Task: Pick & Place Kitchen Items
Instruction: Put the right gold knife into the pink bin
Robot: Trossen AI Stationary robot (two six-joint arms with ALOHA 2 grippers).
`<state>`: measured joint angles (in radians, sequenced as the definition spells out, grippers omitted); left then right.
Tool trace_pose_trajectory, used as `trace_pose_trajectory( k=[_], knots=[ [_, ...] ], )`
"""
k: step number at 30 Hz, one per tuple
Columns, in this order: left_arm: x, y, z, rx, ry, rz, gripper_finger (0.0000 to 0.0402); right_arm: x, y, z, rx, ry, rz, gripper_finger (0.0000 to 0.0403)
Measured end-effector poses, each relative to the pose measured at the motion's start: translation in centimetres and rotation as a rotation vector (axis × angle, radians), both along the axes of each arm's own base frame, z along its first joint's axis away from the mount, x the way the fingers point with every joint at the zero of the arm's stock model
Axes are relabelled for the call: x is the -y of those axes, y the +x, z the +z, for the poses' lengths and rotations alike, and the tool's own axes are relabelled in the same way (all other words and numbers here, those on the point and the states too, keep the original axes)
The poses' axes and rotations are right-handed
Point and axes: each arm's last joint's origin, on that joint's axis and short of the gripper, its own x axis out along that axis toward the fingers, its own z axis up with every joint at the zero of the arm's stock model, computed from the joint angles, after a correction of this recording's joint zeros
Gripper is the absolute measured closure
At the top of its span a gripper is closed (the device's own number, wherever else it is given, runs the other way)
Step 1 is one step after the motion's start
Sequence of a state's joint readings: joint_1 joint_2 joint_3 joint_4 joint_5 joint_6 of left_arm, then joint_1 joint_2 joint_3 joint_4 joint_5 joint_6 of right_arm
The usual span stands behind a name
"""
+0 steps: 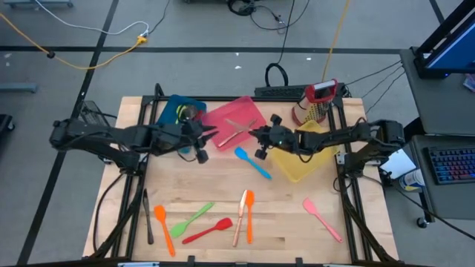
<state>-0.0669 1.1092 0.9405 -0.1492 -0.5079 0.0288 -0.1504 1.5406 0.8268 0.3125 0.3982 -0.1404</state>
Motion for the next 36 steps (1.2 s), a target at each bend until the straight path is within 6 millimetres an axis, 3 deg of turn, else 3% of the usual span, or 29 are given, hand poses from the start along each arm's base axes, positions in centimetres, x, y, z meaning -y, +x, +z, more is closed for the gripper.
trace_pose_trajectory(
  k=[15,18,25,36],
  knots=[
    [-0.2,-2.5,1.5,0.004,0.061,-0.018,0.0321,3.0,1.6,4.1,0.085,-0.088,0.065,0.0375],
    [-0.2,-2.6,1.6,0.008,0.06,-0.018,0.0321,3.7,2.0,3.3,0.08,-0.077,0.071,0.0375],
    [-0.2,-2.6,1.4,-0.006,0.052,-0.017,0.0321,5.7,2.8,-1.1,-0.058,-0.054,0.036,0.0375],
    [-0.2,-2.7,1.1,-0.038,0.042,-0.015,0.0321,9.2,5.4,-2.1,-0.048,-0.019,0.168,0.037]
  ],
)
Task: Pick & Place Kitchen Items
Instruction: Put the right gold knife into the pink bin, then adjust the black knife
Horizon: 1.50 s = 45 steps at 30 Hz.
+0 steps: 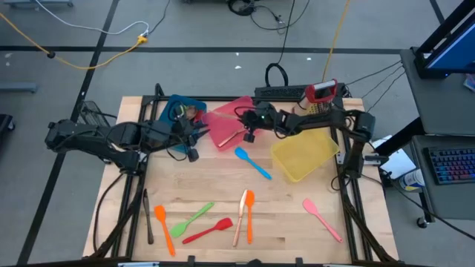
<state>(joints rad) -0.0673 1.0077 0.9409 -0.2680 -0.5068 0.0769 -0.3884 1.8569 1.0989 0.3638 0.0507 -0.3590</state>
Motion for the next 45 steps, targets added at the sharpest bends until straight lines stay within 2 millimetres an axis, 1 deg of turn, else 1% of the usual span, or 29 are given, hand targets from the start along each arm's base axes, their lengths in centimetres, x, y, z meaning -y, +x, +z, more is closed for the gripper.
trace_pose_trajectory(
  k=[4,12,14,20,25,28,35,40,45],
  knots=[
    [0.0,0.0,0.0,-0.006,0.0,0.0,0.0321,0.7,0.5,-1.4,-0.028,0.029,0.016,0.0374],
    [0.0,-0.2,-0.4,-0.048,-0.003,0.003,0.0321,2.0,-0.8,-2.7,-0.151,0.084,-0.028,0.037],
    [0.0,-0.2,-0.4,-0.048,-0.003,0.002,0.0321,2.3,-1.0,-2.8,-0.157,0.114,-0.004,0.0371],
    [0.0,-0.2,-0.4,-0.046,-0.005,0.004,0.0321,3.0,-1.5,-3.0,-0.168,0.134,0.009,0.0367],
    [0.0,-0.2,-0.4,-0.044,-0.01,0.005,0.0321,3.5,-1.8,-2.9,-0.145,0.168,0.056,0.0365],
    [0.0,-0.2,-0.4,-0.043,-0.01,0.005,0.0321,3.7,-2.0,-3.0,-0.148,0.184,0.064,0.0358],
    [0.0,-0.2,-0.4,-0.037,-0.022,0.01,0.0321,3.8,-2.2,-3.2,-0.168,0.199,0.057,0.0337],
    [0.0,-0.2,-0.4,-0.037,-0.022,0.01,0.0321,3.7,-2.6,-3.5,-0.205,0.244,0.041,0.0335],
    [0.0,-0.2,-0.4,-0.036,-0.022,0.01,0.0321,3.7,-2.5,-3.5,-0.201,0.241,0.04,0.0335]
  ],
)
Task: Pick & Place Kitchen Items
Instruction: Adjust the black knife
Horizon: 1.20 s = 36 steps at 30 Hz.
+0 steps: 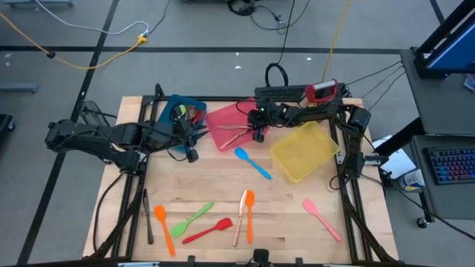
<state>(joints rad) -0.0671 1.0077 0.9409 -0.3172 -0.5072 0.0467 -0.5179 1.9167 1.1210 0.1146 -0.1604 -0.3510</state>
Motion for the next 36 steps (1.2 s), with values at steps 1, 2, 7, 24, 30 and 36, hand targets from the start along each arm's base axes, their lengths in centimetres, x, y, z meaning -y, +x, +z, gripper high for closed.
trace_pose_trajectory(
  k=[1,2,7,24,30,36],
  knots=[
    [0.0,0.0,0.0,0.0,0.0,0.0,0.0321,0.0,0.0,0.0,0.006,0.001,-0.004,0.0335],
    [0.0,0.0,0.0,0.0,0.0,0.0,0.0321,0.0,0.1,0.1,0.01,0.004,-0.007,0.0335],
    [0.0,0.0,0.0,0.0,0.0,0.0,0.0321,0.1,0.1,0.1,0.023,0.007,-0.017,0.0331],
    [0.0,0.0,0.0,0.001,-0.003,0.001,0.0321,-0.4,0.2,1.5,0.067,-0.005,-0.016,0.0215],
    [0.0,0.0,0.0,0.002,-0.007,0.002,0.0321,-1.1,0.3,3.2,0.107,-0.021,-0.008,0.0217],
    [0.0,0.0,0.0,0.004,-0.01,0.004,0.0321,-2.2,0.4,4.8,0.147,-0.04,0.018,0.0226]
  ],
)
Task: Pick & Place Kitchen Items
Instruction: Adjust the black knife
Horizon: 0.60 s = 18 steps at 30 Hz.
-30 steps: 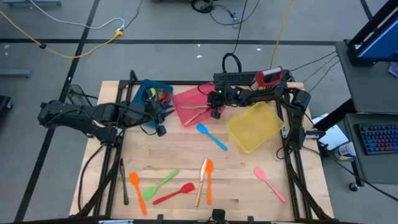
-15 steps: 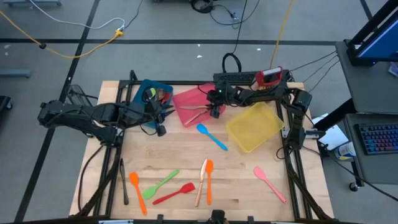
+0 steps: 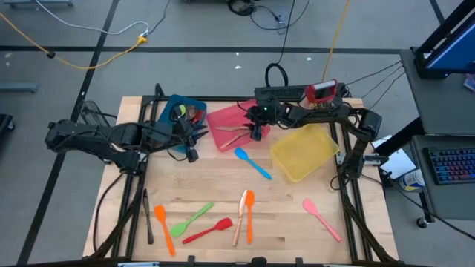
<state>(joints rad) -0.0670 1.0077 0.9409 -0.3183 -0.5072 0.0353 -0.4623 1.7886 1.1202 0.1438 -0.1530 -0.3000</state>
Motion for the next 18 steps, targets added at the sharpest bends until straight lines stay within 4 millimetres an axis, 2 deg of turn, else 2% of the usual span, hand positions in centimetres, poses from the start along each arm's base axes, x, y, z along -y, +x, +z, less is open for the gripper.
trace_pose_trajectory(
  k=[7,18],
  knots=[
    [0.0,0.0,-0.1,0.006,-0.024,0.009,0.0321,-0.9,0.1,1.0,0.023,-0.011,0.024,0.0225],
    [0.0,-0.5,-1.0,-0.053,-0.108,0.053,0.0321,-2.4,0.8,1.1,0.028,-0.013,0.066,0.0225]
  ],
)
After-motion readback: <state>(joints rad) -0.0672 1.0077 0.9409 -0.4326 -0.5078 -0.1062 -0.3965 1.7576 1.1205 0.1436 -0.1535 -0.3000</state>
